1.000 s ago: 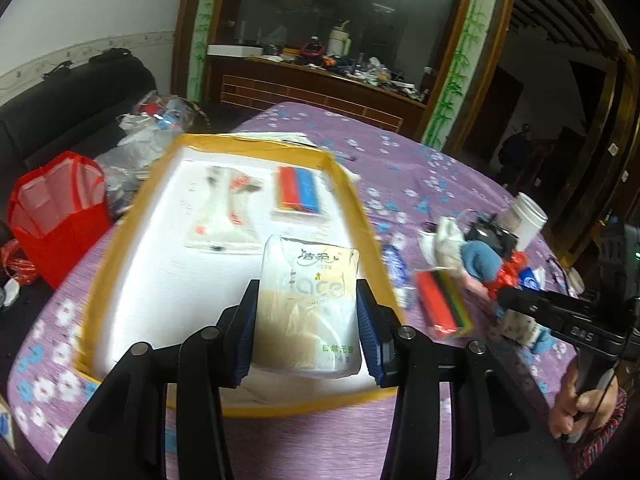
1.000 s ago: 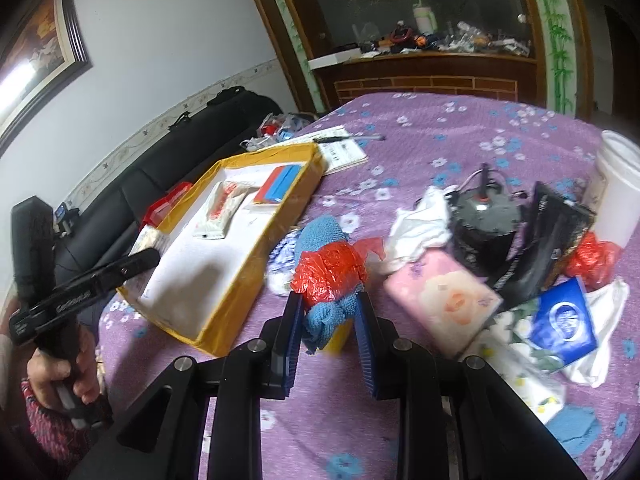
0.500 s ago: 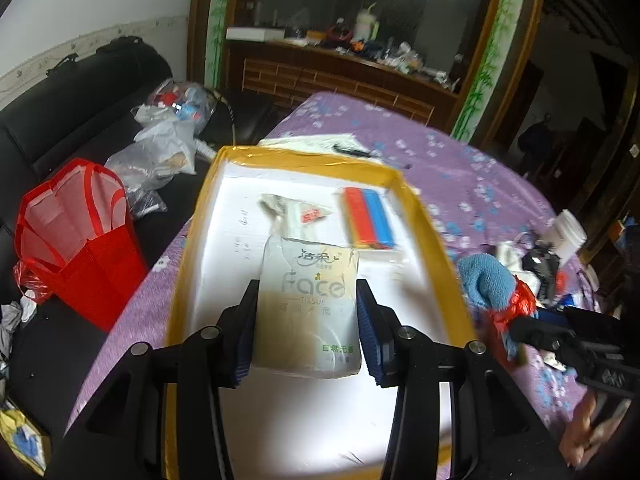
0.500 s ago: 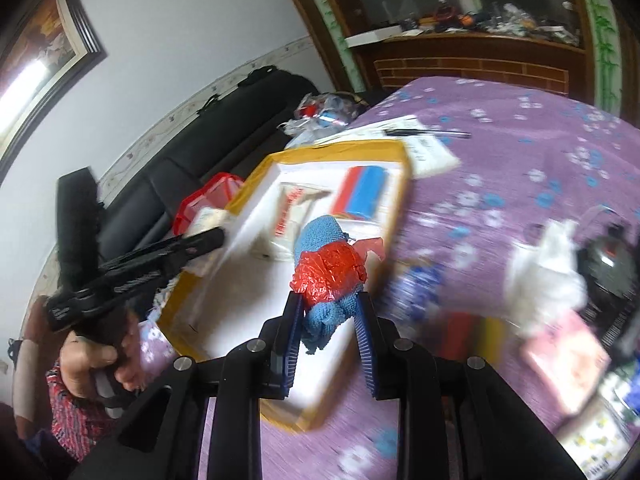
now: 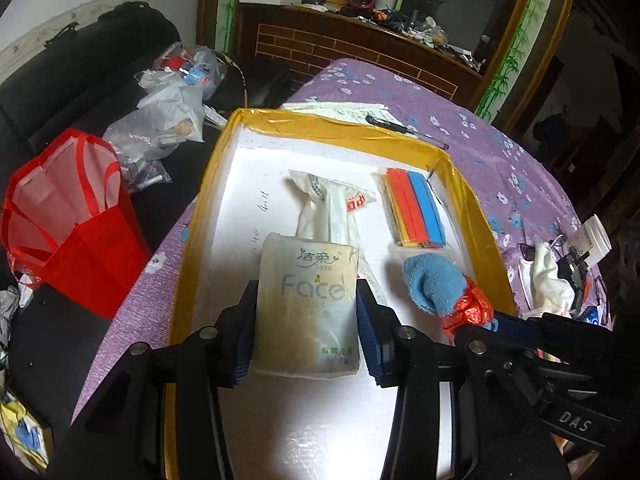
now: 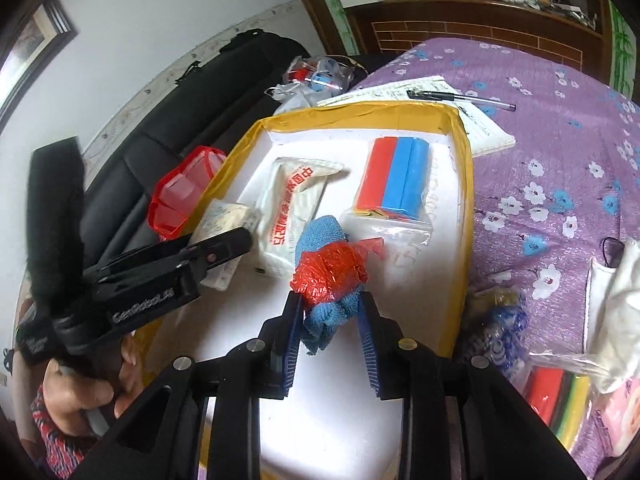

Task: Organize soft objects
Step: 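Lower the soap pack and towel into the tray and open both grippers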

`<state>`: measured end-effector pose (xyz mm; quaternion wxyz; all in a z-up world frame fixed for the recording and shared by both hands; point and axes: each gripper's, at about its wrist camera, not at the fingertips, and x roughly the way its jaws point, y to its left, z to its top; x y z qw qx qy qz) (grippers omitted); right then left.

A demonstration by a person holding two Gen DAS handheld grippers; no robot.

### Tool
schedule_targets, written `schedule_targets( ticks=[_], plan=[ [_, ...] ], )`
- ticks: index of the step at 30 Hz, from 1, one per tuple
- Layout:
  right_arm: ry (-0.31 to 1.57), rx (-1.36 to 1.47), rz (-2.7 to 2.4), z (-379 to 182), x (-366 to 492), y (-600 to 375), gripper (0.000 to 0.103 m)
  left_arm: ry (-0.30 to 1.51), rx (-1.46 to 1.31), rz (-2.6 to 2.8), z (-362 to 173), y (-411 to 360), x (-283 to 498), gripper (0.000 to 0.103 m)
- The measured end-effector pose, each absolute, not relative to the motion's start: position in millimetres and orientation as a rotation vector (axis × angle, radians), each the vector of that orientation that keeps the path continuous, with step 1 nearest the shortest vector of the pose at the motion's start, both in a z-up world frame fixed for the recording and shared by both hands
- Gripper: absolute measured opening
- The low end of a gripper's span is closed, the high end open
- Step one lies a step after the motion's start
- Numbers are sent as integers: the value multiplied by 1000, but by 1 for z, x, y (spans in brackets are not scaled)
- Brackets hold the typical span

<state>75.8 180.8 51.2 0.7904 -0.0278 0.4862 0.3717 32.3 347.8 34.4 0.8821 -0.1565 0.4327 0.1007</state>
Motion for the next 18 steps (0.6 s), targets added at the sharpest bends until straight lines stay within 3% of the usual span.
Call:
schedule_targets(
  ticks=[5, 7, 18],
  plan=[
    [1051, -68, 787, 47, 75, 185, 36, 916, -336, 200, 31, 351, 32, 48],
    [1058, -64, 786, 45, 75, 184, 44, 912, -337, 193, 31, 350, 31, 48],
    [1029, -32, 821, 59, 64, 163, 44, 879, -343, 184, 47, 339, 17, 48]
  ],
)
